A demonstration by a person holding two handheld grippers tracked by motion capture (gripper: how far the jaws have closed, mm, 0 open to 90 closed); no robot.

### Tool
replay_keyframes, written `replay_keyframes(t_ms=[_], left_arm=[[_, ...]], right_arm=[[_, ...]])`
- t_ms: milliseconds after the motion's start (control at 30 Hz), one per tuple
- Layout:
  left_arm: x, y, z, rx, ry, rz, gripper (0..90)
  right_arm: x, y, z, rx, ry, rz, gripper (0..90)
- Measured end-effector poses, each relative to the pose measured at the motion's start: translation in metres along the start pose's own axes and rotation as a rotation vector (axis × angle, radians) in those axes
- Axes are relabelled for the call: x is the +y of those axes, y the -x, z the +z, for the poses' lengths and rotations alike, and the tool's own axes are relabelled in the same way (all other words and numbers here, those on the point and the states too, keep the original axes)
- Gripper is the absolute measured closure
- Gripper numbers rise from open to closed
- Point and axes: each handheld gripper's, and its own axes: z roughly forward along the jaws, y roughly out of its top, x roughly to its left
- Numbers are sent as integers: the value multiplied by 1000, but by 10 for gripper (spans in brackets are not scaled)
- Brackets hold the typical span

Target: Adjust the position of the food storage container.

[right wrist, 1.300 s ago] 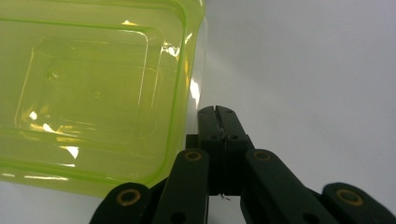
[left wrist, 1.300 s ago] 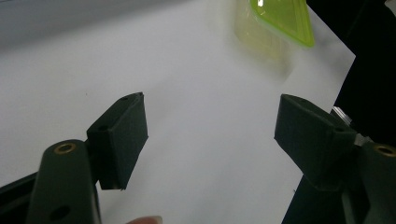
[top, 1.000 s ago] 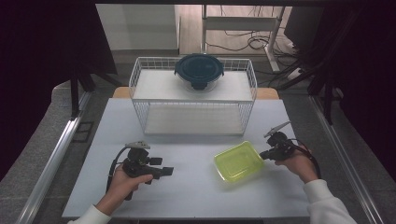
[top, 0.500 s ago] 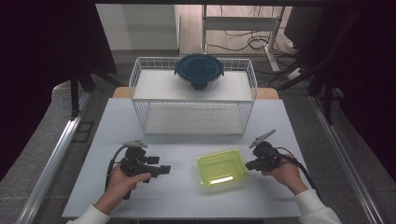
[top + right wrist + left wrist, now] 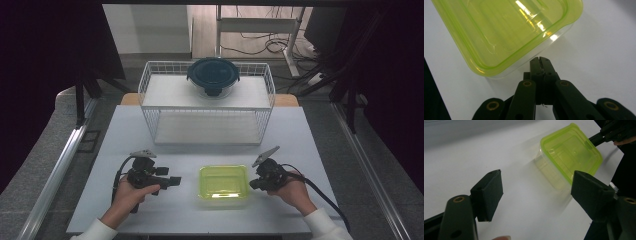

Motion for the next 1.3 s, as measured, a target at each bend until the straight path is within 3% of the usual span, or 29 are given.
replay_keyframes(t_ms=[200,467,533,700,867,967,1067,1133,1200,1300], left_arm=[[0,0,1,2,-3,-1,247],[-1,0,1,5,-4,0,247],[-1,0,1,8,-3,3,247],[-2,2,2,19,4,3,247],[-3,5,0,41,22,20,249],[-5,7,-2,56,36,27,249],[-7,9,-3,50,46,19,249],[-8,12,-3,55,54,25,246],[-8,14,-3,62,64,25,239],[-8,16,-4,75,74,20,233]], right_arm=[[3,-2,5,12,19,17,892],[10,-8,10,5,33,-6,892],[9,-8,7,-15,47,-9,892],[1,-18,-13,-149,134,-35,892],[-12,-28,-33,-171,242,10,876],[-19,-33,-36,-172,276,42,769],[-25,-32,-36,-108,311,137,544],[-27,-32,-35,-99,336,203,438],[-28,-34,-33,-130,352,218,348],[-27,-36,-32,-92,373,262,266]])
